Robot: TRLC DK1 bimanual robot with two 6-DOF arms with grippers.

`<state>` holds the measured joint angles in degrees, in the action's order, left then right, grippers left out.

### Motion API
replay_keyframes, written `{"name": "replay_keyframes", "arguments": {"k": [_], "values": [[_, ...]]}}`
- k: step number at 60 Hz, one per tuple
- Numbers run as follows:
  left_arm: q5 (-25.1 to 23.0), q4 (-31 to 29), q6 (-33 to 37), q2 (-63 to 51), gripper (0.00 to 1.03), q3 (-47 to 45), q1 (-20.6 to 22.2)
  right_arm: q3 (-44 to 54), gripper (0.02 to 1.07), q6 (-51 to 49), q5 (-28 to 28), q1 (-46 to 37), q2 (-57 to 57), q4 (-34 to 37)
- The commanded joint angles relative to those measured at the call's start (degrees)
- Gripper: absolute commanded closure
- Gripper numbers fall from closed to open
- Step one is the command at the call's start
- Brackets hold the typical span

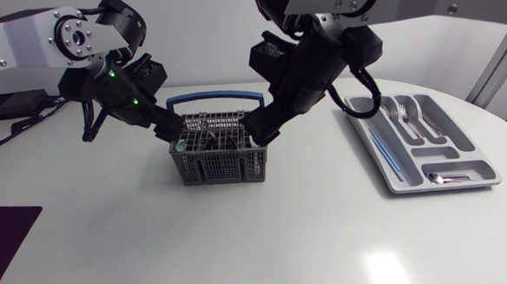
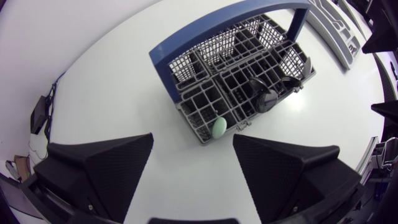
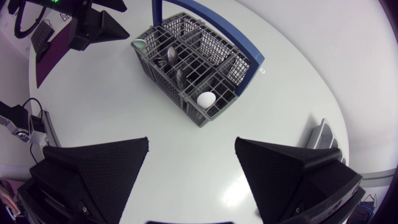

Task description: Unload the cutlery basket into the drawer organizer.

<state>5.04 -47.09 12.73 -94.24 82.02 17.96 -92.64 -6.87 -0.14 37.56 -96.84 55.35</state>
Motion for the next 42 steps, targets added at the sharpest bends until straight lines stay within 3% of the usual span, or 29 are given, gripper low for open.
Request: {"name": "replay_keyframes", "arguments": {"k": [1,13,42], "values": [[0.6,-0.5,1.3,-1.5,0.17,2.1,1.4,0.8,0.07,0.3,0.3,0.6,-1.1,0.5],[3.8,-0.5,1.4,-3.1,0.17,2.0,4.5,1.6,0.07,0.2,0.3,0.6,-1.2,0.2],[6.8,-0.2,2.5,-6.7,0.39,2.4,5.2,3.6,0.07,-0.2,0.4,0.5,-1.3,-1.2]]}}
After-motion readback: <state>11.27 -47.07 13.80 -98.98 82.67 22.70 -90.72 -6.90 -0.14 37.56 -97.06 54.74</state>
